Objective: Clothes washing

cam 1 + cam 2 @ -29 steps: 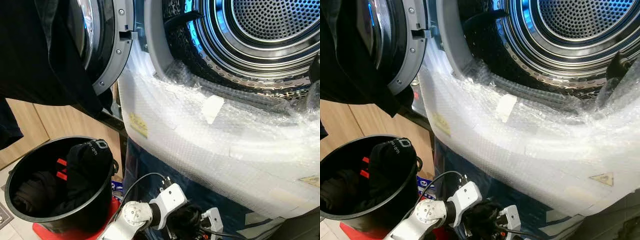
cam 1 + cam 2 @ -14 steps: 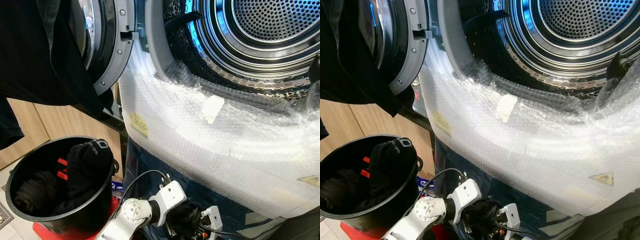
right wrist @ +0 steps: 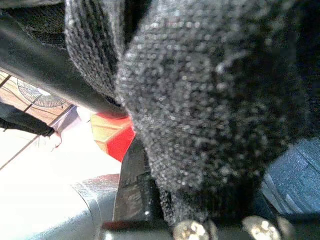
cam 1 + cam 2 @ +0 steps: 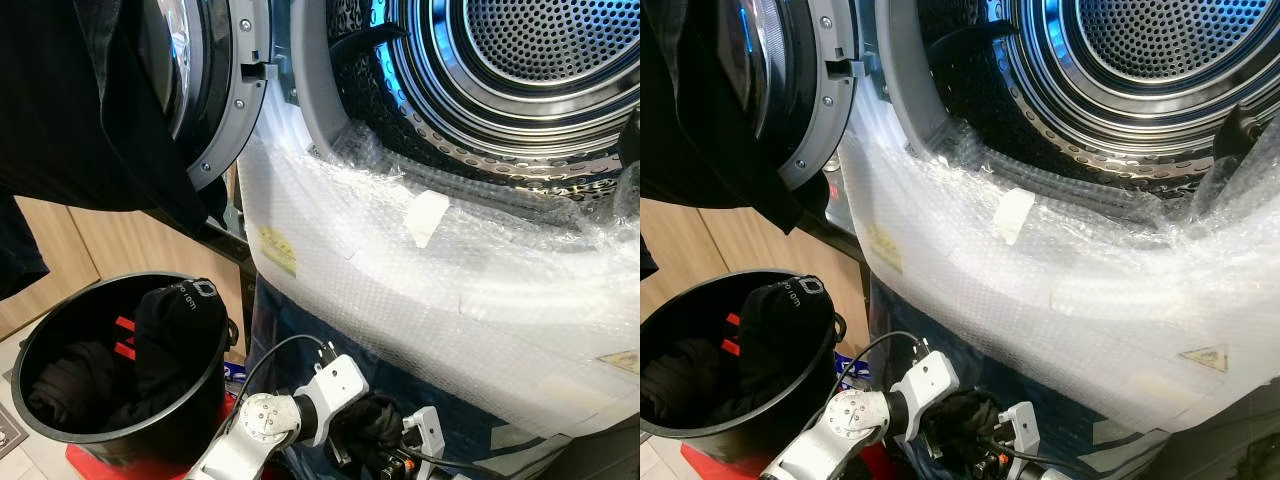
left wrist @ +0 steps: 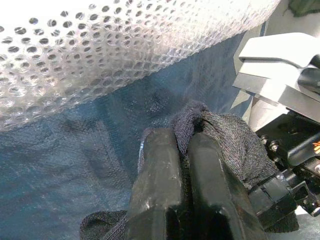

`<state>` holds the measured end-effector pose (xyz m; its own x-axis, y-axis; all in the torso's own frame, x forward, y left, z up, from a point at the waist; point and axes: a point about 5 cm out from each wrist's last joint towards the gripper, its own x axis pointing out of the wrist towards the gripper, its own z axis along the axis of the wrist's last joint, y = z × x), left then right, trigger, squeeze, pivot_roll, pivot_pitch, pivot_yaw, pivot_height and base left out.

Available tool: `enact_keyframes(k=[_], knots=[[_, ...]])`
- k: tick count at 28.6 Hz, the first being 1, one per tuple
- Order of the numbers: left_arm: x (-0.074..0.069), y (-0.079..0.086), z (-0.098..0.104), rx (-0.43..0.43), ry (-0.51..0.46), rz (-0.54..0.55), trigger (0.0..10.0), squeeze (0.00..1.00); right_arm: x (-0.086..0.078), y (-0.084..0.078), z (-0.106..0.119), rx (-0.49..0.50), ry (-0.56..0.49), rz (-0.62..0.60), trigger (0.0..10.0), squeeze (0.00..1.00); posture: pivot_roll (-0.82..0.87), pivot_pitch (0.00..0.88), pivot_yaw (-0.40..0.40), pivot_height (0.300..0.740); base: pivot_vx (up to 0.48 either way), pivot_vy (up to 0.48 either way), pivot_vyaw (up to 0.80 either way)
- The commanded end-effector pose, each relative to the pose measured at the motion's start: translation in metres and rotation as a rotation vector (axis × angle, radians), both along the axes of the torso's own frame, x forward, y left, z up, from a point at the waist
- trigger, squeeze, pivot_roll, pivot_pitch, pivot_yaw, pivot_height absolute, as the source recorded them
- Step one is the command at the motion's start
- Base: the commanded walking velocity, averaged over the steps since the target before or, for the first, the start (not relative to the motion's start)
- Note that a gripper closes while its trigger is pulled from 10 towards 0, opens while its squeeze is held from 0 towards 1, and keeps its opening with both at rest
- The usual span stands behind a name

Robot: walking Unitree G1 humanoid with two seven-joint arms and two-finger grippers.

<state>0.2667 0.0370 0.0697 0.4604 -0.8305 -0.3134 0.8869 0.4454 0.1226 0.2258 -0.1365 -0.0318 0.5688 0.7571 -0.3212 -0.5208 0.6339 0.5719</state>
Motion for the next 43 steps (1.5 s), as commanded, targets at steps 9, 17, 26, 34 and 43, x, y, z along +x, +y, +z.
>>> enact_keyframes(k=[9,17,26,34,43], knots=[[0.001,0.006,0.006,-0.038,-0.043,0.043,10.0,0.0,0.013,-0.007,0.01,-0.041,-0.061,0.005,0.0,0.0,0.22,0.017,-0.078,0.74,0.0,0.0,0.0],[0.0,0.011,0.006,-0.062,-0.007,0.05,10.0,1.0,0.014,-0.005,0.011,-0.044,-0.077,0.019,0.0,0.0,0.21,0.026,-0.072,0.74,0.0,0.0,0.0],[-0.005,0.031,0.02,-0.071,-0.026,0.085,10.0,1.0,0.011,-0.006,0.008,-0.075,-0.071,0.04,0.0,0.0,0.23,0.036,-0.07,0.74,0.0,0.0,0.0],[-0.011,0.055,0.046,-0.113,-0.071,0.159,10.0,1.0,0.009,-0.012,0.008,-0.073,-0.067,0.046,0.0,0.0,0.23,0.051,-0.078,0.74,0.0,0.0,0.0],[0.012,0.115,0.077,0.029,-0.4,0.689,10.0,0.0,0.012,-0.02,0.012,-0.08,-0.088,0.056,0.0,0.0,0.24,0.046,-0.087,0.74,0.0,0.0,0.0]])
